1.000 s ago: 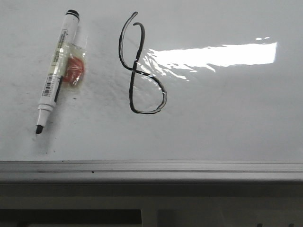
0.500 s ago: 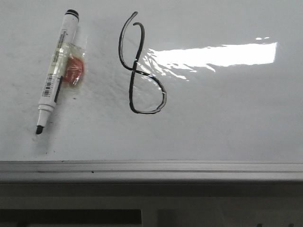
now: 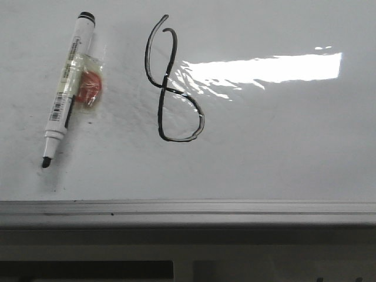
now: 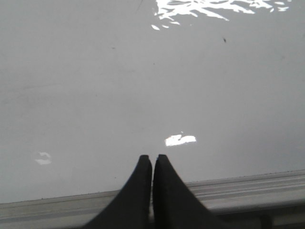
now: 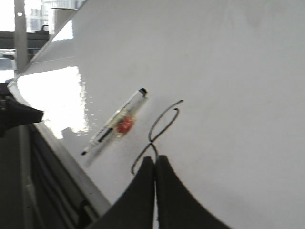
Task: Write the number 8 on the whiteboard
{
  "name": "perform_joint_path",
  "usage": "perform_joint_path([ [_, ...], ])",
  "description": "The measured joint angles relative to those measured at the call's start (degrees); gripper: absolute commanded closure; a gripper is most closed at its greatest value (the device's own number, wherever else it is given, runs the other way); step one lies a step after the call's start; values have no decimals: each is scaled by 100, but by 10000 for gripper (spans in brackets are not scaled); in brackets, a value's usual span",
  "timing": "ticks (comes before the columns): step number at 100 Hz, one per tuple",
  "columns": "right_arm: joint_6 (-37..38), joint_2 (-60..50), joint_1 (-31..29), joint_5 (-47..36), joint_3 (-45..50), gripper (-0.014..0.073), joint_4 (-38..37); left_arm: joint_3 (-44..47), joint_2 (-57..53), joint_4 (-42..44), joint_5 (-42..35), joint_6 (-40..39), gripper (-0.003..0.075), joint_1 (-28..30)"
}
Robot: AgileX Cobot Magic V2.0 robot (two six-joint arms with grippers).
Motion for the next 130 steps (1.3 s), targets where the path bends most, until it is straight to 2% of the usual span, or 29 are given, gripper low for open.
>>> perform_joint_path([
  [18,76,10,-1705,-1042,619,658,-9,0,0,0,0,0,741,0],
  [30,293,10,-2937,-1375,926,658,-9,0,0,0,0,0,741,0],
  [43,677,10,-4073,-1180,973,658,-23,0,0,0,0,0,741,0],
  [55,782,-160,-4704,-437,973,658,-23,0,0,0,0,0,741,0],
  [71,819,-812,-5009,722,973,658,-23,0,0,0,0,0,741,0],
  [93,819,-899,-5067,1900,973,658,-23,0,0,0,0,0,741,0],
  [130,819,-899,-5067,1949,963,658,-12,0,0,0,0,0,741,0],
])
